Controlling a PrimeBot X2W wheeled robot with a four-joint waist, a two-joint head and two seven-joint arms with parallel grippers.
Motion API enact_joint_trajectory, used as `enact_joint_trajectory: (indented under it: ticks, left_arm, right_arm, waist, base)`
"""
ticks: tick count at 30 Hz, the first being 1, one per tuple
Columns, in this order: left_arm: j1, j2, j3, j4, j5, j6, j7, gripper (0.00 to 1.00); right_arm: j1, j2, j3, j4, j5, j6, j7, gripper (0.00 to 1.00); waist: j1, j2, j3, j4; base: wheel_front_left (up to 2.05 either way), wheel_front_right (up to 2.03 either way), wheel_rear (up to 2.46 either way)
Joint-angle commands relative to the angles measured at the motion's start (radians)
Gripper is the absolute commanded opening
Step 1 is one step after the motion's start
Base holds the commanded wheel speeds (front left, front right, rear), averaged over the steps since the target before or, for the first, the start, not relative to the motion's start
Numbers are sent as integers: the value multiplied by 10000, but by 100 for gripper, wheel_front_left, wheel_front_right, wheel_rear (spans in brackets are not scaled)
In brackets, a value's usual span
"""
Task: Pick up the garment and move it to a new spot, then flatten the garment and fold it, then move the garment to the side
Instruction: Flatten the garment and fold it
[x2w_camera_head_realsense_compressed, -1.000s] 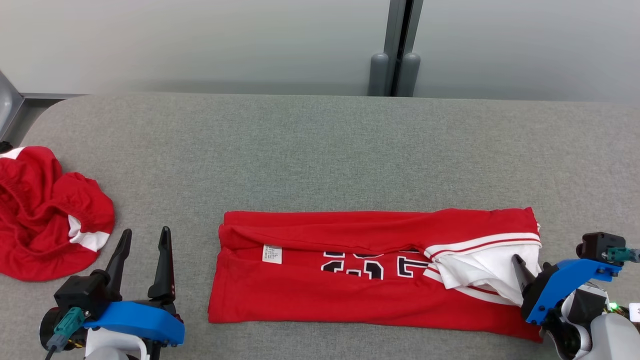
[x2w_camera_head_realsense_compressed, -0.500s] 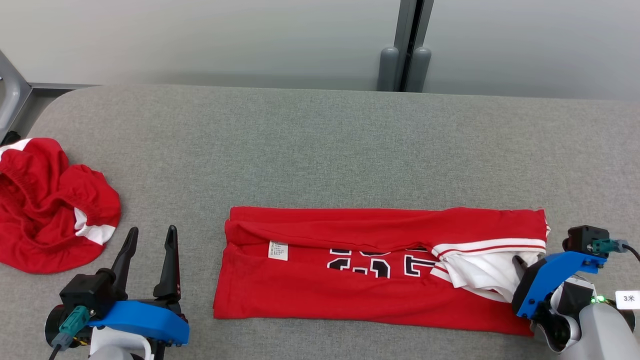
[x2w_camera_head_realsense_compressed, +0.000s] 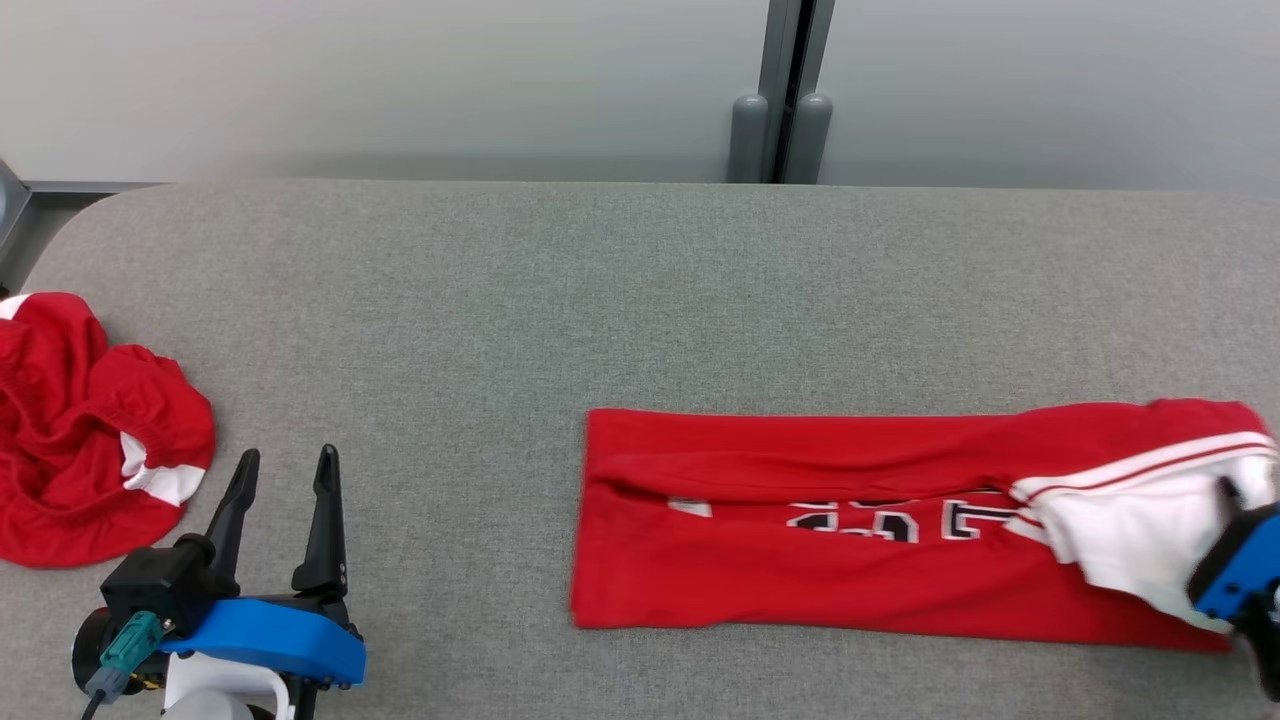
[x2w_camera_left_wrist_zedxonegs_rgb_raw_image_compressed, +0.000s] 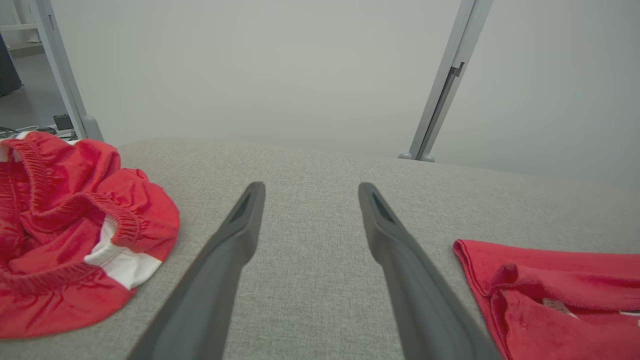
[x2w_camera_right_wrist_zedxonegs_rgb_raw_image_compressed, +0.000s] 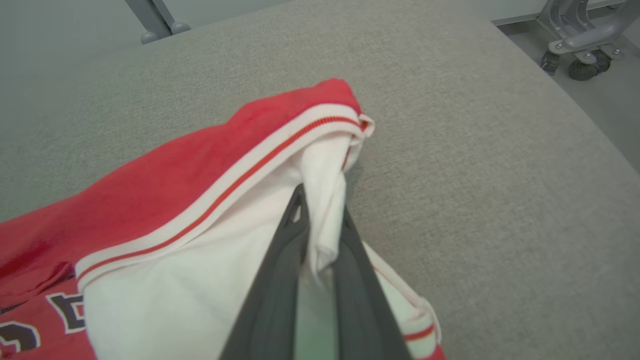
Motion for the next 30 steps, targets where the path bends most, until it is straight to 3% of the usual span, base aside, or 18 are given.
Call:
enact_joint_trajectory:
  ticks: [1,5,8,16,23,30]
  left_arm:
    - [27,49,12,-29,-16,39,-15,100]
    - [78,65,-32,1,-24,-8,-22,100]
    - [124,56,-58,45,-47,-30,-27,100]
    - [308,76,4,2,-85,35,-47,100]
    - [71,109,-117,-51,14,-9,-27,100]
    - [-281,-14,-357,20,84,-116,18,100]
  right_arm:
    - [125,-161,-131,-172,-162,1,20,0]
    - [415,-256,-530,-1004,-825,1,276,0]
    - [632,-8,-204,-1751,-1066,1,497,0]
    - [1003,589,2848,-3311,-476,1,1243,0]
    - [466,666,5667,-2490,608,1,1281,0]
    - [-639,668,7543,-706,1907,1,655,0]
  waist:
    - [0,-2,-12,-12]
    - [0,-2,-99,-54]
    - [0,-2,-181,-81]
    - [0,-2,-333,-211]
    - [0,-2,-301,-115]
    - [0,-2,-147,203]
  base:
    - [0,0,0]
    - [0,0,0]
    - [0,0,0]
    - [0,0,0]
    - [0,0,0]
    - [0,0,0]
